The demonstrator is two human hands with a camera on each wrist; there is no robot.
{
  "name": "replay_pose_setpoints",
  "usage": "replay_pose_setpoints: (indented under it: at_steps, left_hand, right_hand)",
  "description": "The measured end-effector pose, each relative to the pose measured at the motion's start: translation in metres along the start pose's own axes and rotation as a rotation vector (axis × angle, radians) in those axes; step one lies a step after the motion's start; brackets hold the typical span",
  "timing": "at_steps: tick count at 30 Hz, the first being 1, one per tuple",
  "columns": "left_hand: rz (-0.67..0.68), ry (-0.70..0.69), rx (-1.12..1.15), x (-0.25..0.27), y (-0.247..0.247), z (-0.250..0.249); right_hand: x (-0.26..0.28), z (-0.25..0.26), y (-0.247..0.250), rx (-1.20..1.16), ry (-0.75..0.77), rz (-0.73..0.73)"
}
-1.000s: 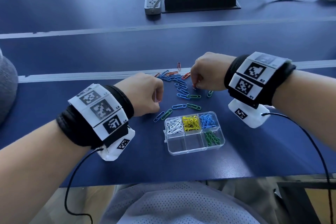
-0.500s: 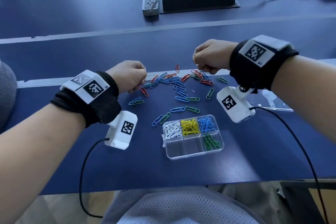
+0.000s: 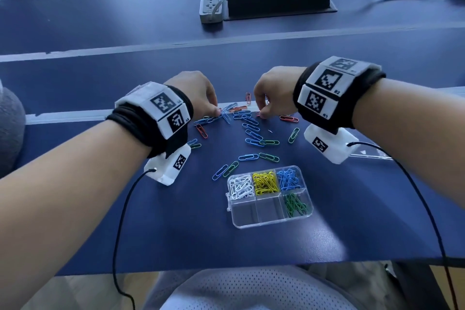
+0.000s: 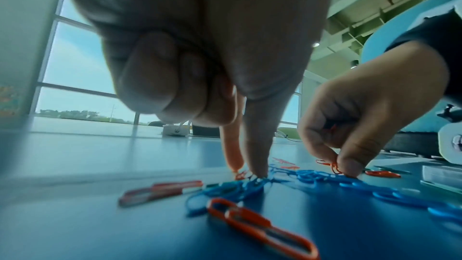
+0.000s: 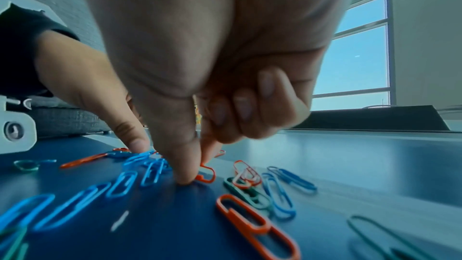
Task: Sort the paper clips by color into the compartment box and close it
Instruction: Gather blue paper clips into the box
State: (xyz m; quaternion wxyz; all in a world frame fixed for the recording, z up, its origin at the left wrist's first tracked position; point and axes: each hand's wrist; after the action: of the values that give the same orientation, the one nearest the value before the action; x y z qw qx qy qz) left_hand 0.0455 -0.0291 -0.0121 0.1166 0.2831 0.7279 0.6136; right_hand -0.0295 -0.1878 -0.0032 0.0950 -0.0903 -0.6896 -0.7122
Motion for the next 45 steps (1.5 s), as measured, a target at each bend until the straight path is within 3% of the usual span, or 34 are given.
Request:
replay_pose_setpoints:
  at_steps: [6, 17, 25, 31, 39, 45]
  left_hand:
    - [0.022, -0.008, -0.084, -0.002, 0.003, -0.008]
    - [0.096, 0.042, -0.071, -0.002, -0.003, -0.012]
    - [0.078, 0.079, 0.244, 0.006, 0.006, -0.005]
    - [0.121, 0.176, 0.488, 0.004, 0.005, 0.006]
    - [0.111, 0.071, 0.563, 0.004, -0.001, 0.012]
    - [0.041, 0.080, 0.570, 0.007, -0.002, 0.010]
  right_hand:
    - [-0.007, 0.002, 0.002, -0.088, -0.135, -0.010]
    - [-0.031, 0.005, 0.010, 0.008, -0.109, 0.011]
    - [-0.033, -0.002, 0.006, -0.065, 0.002, -0.076]
    - [-0.034, -0.002, 0.002, 0.176, 0.059, -0.048]
    - [-0.021, -0.011, -0.007, 0.357, 0.048, 0.064]
    - [-0.017, -0.009, -0.005, 0.159, 0.029, 0.013]
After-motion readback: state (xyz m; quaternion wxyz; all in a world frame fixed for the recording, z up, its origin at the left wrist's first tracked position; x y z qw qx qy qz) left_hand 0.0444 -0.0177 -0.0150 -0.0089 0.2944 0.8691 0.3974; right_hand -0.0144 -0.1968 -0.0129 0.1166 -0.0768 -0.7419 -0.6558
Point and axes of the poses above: each hand's wrist, its own x-axis away from the middle knuckle, its own y-axis out of the back of the hand, z = x × y, and after that the axes turned 3 degrees about -z, right-handed
